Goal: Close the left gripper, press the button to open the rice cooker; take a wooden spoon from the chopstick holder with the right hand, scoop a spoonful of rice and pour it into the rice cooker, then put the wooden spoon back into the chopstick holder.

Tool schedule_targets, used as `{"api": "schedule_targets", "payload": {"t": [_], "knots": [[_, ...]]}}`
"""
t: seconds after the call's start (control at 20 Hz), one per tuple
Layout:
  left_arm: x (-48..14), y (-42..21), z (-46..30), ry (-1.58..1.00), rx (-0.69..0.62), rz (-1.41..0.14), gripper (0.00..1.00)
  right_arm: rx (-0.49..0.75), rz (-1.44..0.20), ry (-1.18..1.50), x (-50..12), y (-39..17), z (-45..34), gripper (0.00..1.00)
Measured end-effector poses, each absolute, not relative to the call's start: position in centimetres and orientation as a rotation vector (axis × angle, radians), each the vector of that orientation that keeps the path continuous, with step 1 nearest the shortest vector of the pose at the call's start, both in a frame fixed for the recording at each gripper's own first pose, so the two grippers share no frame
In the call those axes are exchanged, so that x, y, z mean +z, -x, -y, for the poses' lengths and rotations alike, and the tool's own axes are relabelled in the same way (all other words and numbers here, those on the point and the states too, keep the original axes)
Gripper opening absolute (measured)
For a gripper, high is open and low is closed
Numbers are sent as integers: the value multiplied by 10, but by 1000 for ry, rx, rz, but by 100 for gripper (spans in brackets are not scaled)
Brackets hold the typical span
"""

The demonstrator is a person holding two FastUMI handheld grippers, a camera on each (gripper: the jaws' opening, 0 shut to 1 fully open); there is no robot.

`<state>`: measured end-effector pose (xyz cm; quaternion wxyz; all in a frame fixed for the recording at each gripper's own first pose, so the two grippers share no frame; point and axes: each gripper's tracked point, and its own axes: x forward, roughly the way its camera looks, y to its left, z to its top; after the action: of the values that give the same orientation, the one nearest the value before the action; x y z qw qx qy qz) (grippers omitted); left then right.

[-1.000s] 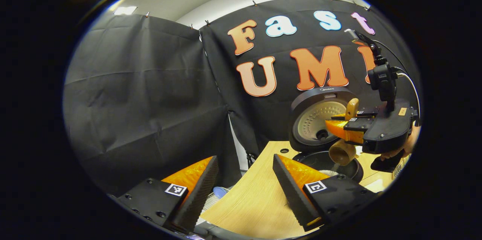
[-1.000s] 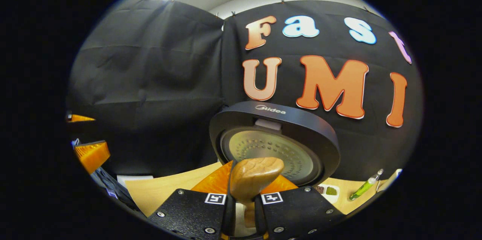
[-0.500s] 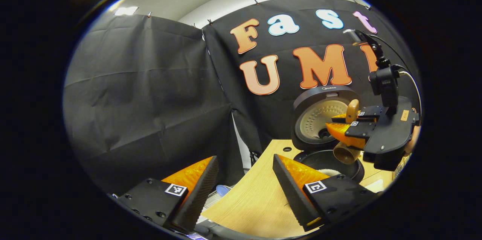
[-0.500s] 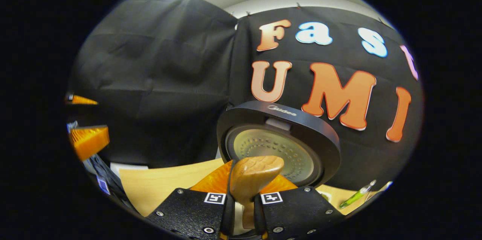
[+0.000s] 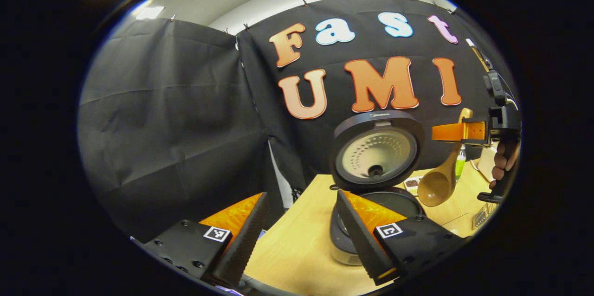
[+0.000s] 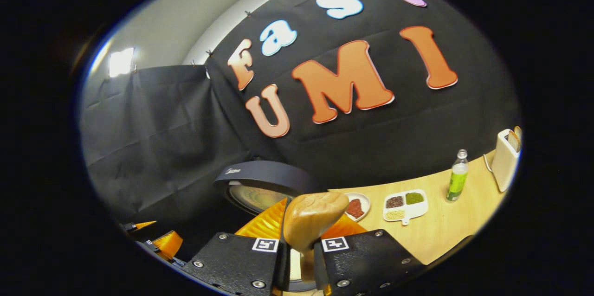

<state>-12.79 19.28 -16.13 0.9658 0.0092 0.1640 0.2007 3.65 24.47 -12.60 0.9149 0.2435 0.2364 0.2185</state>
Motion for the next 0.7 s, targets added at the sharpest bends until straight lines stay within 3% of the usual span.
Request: {"api": "schedule_targets", "payload": {"t": [0.15,0.2,0.7], "knots": [[-154,109,-159,-25,348,-322,89,362,-487,-542,-132,-39,-188,20],[-153,102,-148,-24,332,-321,98,337,-485,-561,-133,-39,-170,20],[-147,57,-65,-27,206,-357,98,92,-540,-592,-190,-3,1,20]]}}
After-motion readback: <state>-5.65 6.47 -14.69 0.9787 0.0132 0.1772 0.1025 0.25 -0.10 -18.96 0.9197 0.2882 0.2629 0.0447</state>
